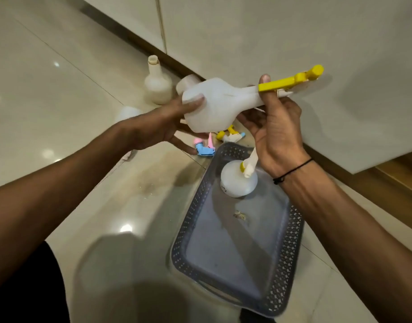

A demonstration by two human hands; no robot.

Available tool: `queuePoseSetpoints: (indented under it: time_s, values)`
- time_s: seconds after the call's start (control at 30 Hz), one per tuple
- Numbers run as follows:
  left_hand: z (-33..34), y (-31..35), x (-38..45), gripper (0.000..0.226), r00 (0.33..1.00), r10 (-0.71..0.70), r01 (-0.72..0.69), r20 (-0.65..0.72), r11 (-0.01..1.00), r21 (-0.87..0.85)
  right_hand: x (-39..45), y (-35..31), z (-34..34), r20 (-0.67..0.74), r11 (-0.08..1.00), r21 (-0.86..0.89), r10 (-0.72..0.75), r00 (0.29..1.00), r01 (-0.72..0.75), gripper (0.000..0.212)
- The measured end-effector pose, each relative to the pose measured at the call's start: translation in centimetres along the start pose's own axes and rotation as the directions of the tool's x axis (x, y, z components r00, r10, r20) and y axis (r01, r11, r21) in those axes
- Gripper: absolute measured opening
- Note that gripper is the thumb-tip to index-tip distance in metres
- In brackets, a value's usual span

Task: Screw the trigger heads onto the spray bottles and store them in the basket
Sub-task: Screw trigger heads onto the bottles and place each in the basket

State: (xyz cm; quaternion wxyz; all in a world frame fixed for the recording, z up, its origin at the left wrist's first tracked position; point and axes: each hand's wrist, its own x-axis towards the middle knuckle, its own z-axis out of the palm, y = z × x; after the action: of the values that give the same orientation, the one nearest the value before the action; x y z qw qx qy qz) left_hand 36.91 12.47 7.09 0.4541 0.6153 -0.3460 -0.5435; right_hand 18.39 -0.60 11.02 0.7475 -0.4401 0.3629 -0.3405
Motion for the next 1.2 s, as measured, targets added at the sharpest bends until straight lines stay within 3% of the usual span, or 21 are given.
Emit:
queuePoseSetpoints:
  time_s: [0.03,0.1,0.2,0.33,0.47,0.53,0.6,0.7,0.87,0.97,1.07,1.2]
  values:
    - [0.1,0.2,0.1,0.088,0.993,-0.086,0.094,0.075,0.990,-0.104,-0.2,-0.2,-0.3,0.014,1.000,-0.005,-0.018,1.000,0.018,0.017]
    - [0.5,0.3,0.3,0.086,0.991,-0.098,0.113,0.096,0.979,-0.167,-0.5,-0.8,-0.6,0.022,0.998,-0.015,-0.053,0.998,0.053,0.018]
    - [1.4,0.3,0.9,0.102,0.998,0.057,-0.053,0.017,0.982,-0.181,-0.8,-1.8,-1.1,-0.005,0.997,-0.032,-0.077,0.997,0.077,0.018]
    - [2.0,0.7,1.5,0.080,0.965,0.241,-0.243,-0.103,0.970,-0.006,-1.0,-2.8,-1.9,-0.029,0.997,-0.013,-0.082,0.996,0.082,0.017]
    - [3.5,1.5,1.8,0.083,0.951,0.289,-0.289,-0.112,0.957,0.017,-1.6,-3.8,-2.6,-0.044,0.969,-0.116,-0.223,0.974,0.217,0.012]
    - [4.4,1.8,2.4,0.081,0.943,0.299,-0.296,-0.143,0.954,0.042,-1.7,-4.3,-3.4,-0.062,0.904,-0.243,-0.377,0.924,0.352,0.011]
    - [5.2,2.0,3.1,0.074,0.946,0.286,-0.281,-0.151,0.958,0.054,-1.6,-4.8,-4.6,-0.055,0.764,-0.431,-0.553,0.831,0.480,0.018]
    - [6.0,1.9,3.8,0.058,0.957,0.239,-0.227,-0.164,0.970,0.087,-1.5,-5.5,-6.9,0.008,0.587,-0.623,-0.656,0.754,0.518,0.034]
    - [5.9,1.7,4.4,0.034,0.965,0.154,-0.130,-0.211,0.984,0.122,-4.0,-4.6,-10.8,0.131,0.337,-0.874,-0.527,0.840,0.349,0.035]
    - [5.4,1.0,4.7,0.029,0.962,0.090,-0.062,-0.257,0.991,0.116,-5.3,-2.2,-12.5,0.088,0.331,-0.914,-0.402,0.911,0.234,0.029]
    - [4.6,-0.2,5.0,0.028,0.952,0.014,0.034,-0.305,0.988,0.150,-5.6,0.7,-13.9,0.067,0.320,-0.929,-0.347,0.936,0.185,0.022]
    - [3.4,-1.8,5.5,0.022,0.935,-0.066,0.163,-0.349,0.952,0.258,-4.8,4.1,-15.2,0.037,0.384,-0.911,-0.285,0.958,0.149,0.023]
